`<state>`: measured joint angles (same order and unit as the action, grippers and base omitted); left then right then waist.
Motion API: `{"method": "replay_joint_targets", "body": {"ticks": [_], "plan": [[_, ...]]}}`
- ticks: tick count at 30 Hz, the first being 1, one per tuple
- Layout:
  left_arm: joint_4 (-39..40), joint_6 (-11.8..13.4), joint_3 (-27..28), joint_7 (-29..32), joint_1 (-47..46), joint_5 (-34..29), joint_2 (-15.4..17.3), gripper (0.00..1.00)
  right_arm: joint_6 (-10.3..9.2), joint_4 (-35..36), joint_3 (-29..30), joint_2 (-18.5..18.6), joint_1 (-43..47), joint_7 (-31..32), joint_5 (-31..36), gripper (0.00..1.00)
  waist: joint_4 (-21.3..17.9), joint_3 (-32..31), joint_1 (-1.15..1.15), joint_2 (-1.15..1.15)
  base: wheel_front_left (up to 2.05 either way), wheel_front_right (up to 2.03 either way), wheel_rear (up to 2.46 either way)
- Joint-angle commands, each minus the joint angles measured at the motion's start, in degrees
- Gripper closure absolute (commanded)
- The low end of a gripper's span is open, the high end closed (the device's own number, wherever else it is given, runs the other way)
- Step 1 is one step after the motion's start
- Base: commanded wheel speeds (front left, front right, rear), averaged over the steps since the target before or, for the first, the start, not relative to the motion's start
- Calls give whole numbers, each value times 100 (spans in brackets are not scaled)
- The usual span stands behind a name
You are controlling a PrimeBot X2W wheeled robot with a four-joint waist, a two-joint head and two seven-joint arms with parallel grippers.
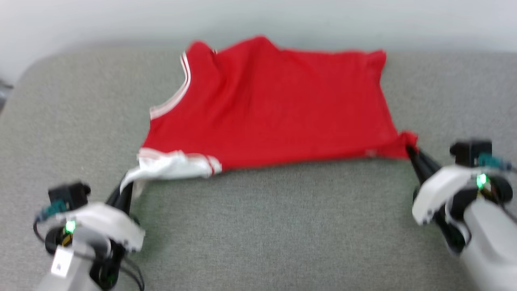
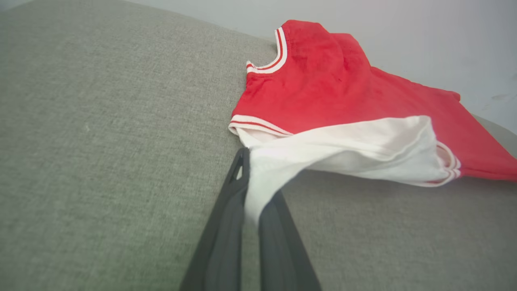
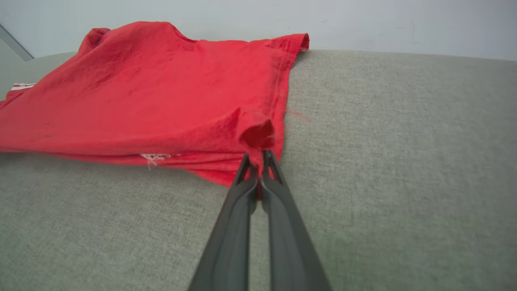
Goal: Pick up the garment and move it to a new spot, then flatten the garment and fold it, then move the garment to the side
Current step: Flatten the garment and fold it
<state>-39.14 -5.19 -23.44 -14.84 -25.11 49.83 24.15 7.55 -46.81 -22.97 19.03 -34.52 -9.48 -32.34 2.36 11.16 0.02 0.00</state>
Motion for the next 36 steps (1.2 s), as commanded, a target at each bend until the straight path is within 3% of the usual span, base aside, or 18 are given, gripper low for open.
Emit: {"method": "replay_joint_targets", "body": {"ticks": [1, 10, 14, 25, 30, 36], "plan": [[153, 114, 62, -35, 328, 34, 102, 100, -12, 118, 56, 106, 360, 17, -45, 100, 26, -441, -2, 0, 0, 0, 0], [1441, 741, 256, 97, 1966, 287, 358, 100, -14, 988, 628, 82, 1921, 239, 97, 100, 33, -942, -2, 0, 0, 0, 0], [2431, 1223, 341, 423, 2897, 477, 583, 100, -14, 1809, 1179, -27, 2926, 544, 343, 100, 86, -1164, -2, 0, 0, 0, 0], [4102, 2182, 538, 1054, 4182, 770, 992, 100, -14, 3889, 2343, -671, 4751, 1506, 1126, 100, 185, -1259, -2, 0, 0, 0, 0], [4599, 2292, 492, 1205, 4056, 698, 1088, 100, -12, 4604, 2608, -1026, 5139, 1988, 1383, 100, 257, -1196, -2, 0, 0, 0, 0], [4505, 2085, 285, 1440, 3284, 567, 1035, 100, -10, 5016, 2689, -1185, 4835, 2325, 1532, 100, 238, -867, -2, 0, 0, 0, 0]]}}
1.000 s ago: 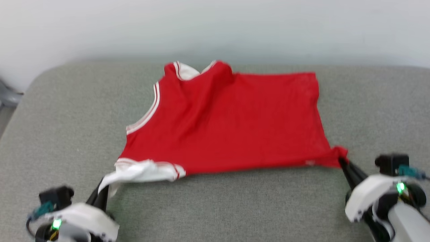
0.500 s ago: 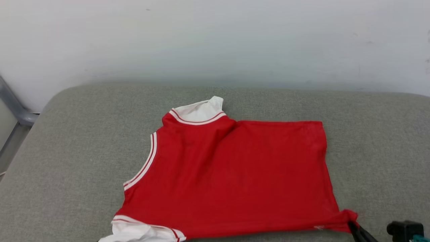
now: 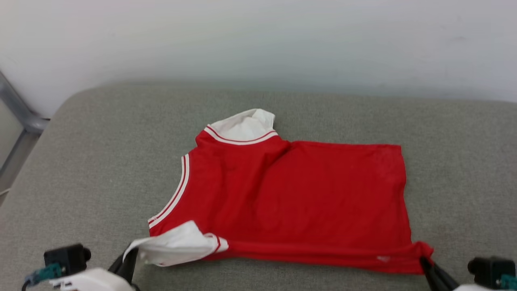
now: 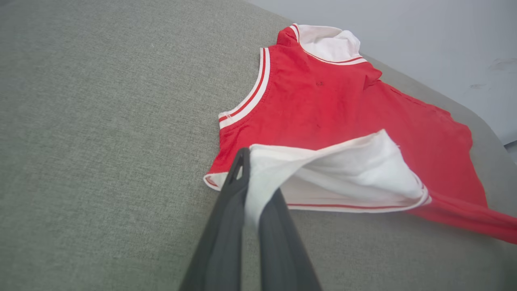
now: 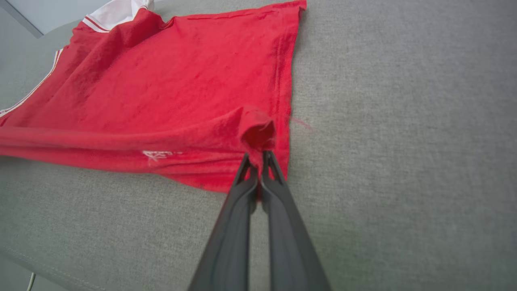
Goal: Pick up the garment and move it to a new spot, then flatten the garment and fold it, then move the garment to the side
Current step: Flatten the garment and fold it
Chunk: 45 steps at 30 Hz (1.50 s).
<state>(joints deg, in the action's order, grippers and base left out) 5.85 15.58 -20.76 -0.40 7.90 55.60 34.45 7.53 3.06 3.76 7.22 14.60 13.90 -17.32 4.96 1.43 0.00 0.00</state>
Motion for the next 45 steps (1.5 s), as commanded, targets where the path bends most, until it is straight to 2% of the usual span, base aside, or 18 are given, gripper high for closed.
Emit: {"method": "replay_joint_targets", "body": {"ticks": [1, 7, 15, 20, 21, 22, 23, 24, 25, 26, 27, 32, 36, 41, 45], "plan": [[-67, -55, -13, 22, -193, -36, -19, 100, -8, 52, 29, -7, -186, 14, 35, 100, -27, 190, 0, 0, 0, 0, 0], [-666, -436, -150, 58, -1218, -151, -201, 100, -8, -186, -62, 146, -908, 126, 78, 100, -98, 704, 0, 0, 0, 0, 0], [-1638, -919, -343, 162, -2199, -176, -429, 100, -7, -850, -362, 324, -1750, -174, -103, 100, -177, 1177, 0, 0, 0, 0, 0], [-2333, -1200, -508, 462, -2564, -32, -595, 100, -7, -1346, -679, 436, -2093, -307, -258, 100, -225, 1362, 0, 0, 0, 0, 0], [-2700, -1354, -618, 653, -2713, 42, -687, 100, -7, -1682, -867, 487, -2232, -410, -289, 100, -250, 1394, 0, 0, 0, 0, 0], [-2799, -1395, -635, 692, -2752, 65, -722, 100, -7, -1793, -919, 478, -2263, -460, -317, 100, -258, 1394, 0, 0, 0, 0, 0], [-2893, -1429, -655, 706, -2785, 81, -752, 100, -6, -1893, -972, 484, -2295, -513, -329, 87, -265, 1388, 0, 0, 0, 0, 0], [-2989, -1465, -685, 749, -2800, 99, -779, 91, -7, -1991, -1037, 510, -2330, -575, -325, 60, -268, 1368, 0, 0, 0, 0, 0], [-3071, -1499, -703, 756, -2818, 108, -799, 67, -6, -2052, -1093, 506, -2358, -668, -360, 27, -268, 1340, 0, 0, 0, 0, 0], [-3139, -1510, -705, 760, -2827, 122, -821, 11, -6, -2087, -1126, 492, -2382, -784, -410, 0, -270, 1309, 0, 0, 0, 0, 0], [-3190, -1544, -702, 730, -2832, 131, -843, 0, -6, -2123, -1158, 507, -2398, -907, -434, 0, -265, 1259, 0, 0, 0, 0, 0], [-3321, -1528, -599, 444, -2750, 82, -780, 0, -6, -2040, -1112, 482, -2364, -1738, -492, 0, -242, 963, 0, 0, 0, 0, 0], [-3248, -1439, -564, 273, -2632, 5, -703, 0, -6, -1875, -1024, 404, -2204, -2151, -332, 0, -245, 670, 0, 0, 0, 0, 0], [-2970, -1199, -507, 262, -2441, -103, -442, 0, -6, -1545, -831, 230, -1947, -2246, -115, 0, -244, 354, 0, 0, 0, 0, 0], [-2592, -1174, -484, 693, -2378, 37, -138, 0, -6, -1159, -648, 98, -1717, -2051, 27, 0, -234, 265, 0, 0, 0, 0, 0]]}}
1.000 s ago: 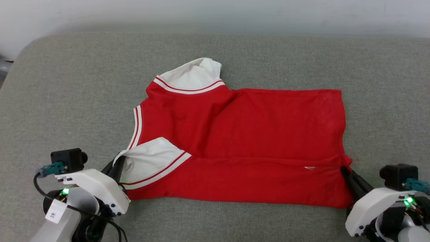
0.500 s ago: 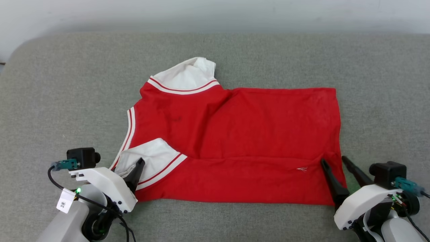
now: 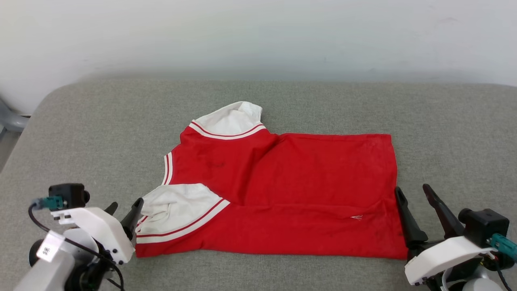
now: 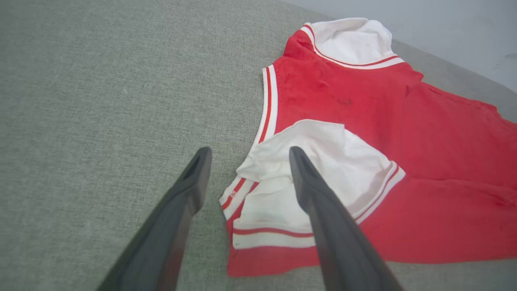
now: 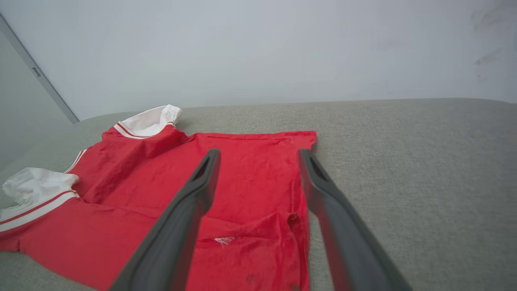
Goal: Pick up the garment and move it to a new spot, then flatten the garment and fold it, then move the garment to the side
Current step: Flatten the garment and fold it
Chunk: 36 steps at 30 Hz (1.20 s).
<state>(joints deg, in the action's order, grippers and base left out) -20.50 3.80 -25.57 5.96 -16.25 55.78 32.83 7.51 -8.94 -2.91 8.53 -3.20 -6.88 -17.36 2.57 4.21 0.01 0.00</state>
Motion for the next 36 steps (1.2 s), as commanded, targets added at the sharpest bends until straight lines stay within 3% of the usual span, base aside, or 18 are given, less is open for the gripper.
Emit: {"method": "replay_joint_targets", "body": {"ticks": [1, 5, 11, 17, 23, 24, 25, 26, 30, 36], "plan": [[147, -14, -25, 250, 33, 67, 118, 0, -4, 131, 52, -66, 119, 72, 59, 0, 7, -9, -1, 0, 0, 0, 0], [548, -12, -102, 1288, -22, 413, 489, 0, -4, 486, 171, -182, 252, 226, 149, 0, -27, 87, -1, 0, 0, 0, 0], [963, 360, -34, 2550, -90, 1033, 808, 0, -4, 781, 202, -312, 226, 364, 268, 0, -174, 383, -1, 0, 0, 0, 0], [898, 619, -95, 2920, -69, 1164, 793, 0, -4, 827, 211, -389, 120, 395, 279, 0, -346, 661, -1, 0, 0, 0, 0], [603, 592, -354, 3100, 46, 1223, 494, 0, -4, 730, 219, -434, 47, 432, 203, 0, -435, 838, -1, 0, 0, 0, 0], [546, 561, -411, 3146, 87, 1274, 397, 25, -4, 697, 241, -438, 33, 458, 149, 0, -440, 853, -1, 0, 0, 0, 0], [498, 530, -455, 3140, 115, 1276, 329, 60, -4, 673, 252, -437, 17, 496, 105, 0, -446, 865, -1, 0, 0, 0, 0], [457, 496, -493, 3117, 138, 1276, 258, 100, -4, 644, 272, -425, 4, 538, 20, 0, -448, 870, -1, 0, 0, 0, 0], [412, 375, -529, 3028, 156, 1302, 114, 100, -4, 586, 375, -279, -3, 760, -223, 0, -426, 859, -1, 0, 0, 0, 0], [508, 212, -361, 2605, 93, 1155, 218, 100, -4, 658, 575, 104, 74, 1593, -688, 0, -345, 693, -1, 0, 0, 0, 0]]}}
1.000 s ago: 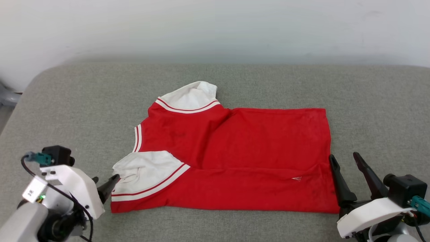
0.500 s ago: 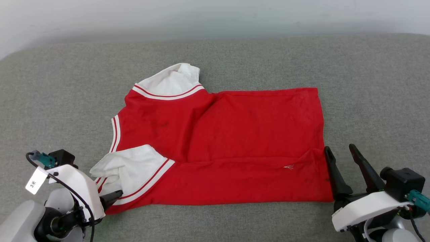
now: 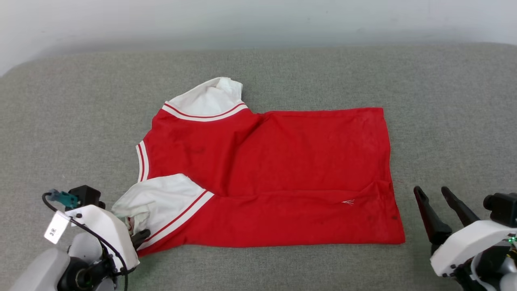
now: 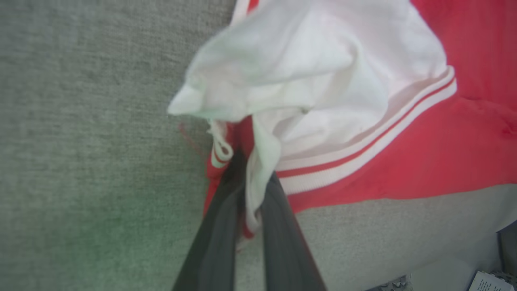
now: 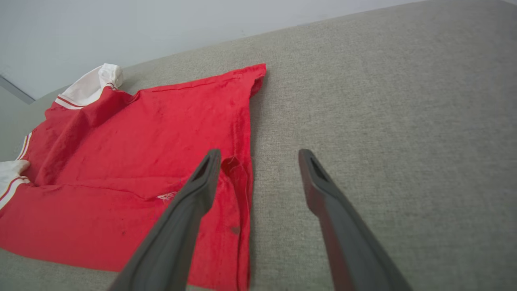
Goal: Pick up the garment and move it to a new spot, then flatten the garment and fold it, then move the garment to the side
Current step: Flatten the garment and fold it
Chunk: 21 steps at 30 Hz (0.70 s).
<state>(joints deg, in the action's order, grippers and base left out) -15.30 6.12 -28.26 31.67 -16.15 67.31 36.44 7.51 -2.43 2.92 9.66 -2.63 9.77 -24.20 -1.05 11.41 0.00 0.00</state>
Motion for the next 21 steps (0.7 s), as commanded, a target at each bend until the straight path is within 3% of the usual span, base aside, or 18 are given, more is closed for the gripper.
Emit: {"method": "replay_joint_targets", "body": {"ticks": [1, 5, 10, 21], "plan": [[45, -8, -59, -45, 88, -29, -103, 100, -4, 47, 28, 56, 41, 132, -35, 0, 28, -66, 0, 0, 0, 0, 0], [368, 64, 52, -284, 177, -195, 128, 100, -4, 204, 41, 325, 134, 1263, -132, 0, 68, -177, 0, 0, 0, 0, 0], [1038, 230, 157, -502, 318, -362, 338, 100, -4, 385, -176, 393, 132, 2610, -276, 0, 180, -166, 0, 0, 0, 0, 0], [1785, 443, 152, -637, 213, -602, 362, 100, -3, -404, -718, 271, -326, 3014, -193, 0, 336, 303, 0, 0, 0, 0, 0]]}}
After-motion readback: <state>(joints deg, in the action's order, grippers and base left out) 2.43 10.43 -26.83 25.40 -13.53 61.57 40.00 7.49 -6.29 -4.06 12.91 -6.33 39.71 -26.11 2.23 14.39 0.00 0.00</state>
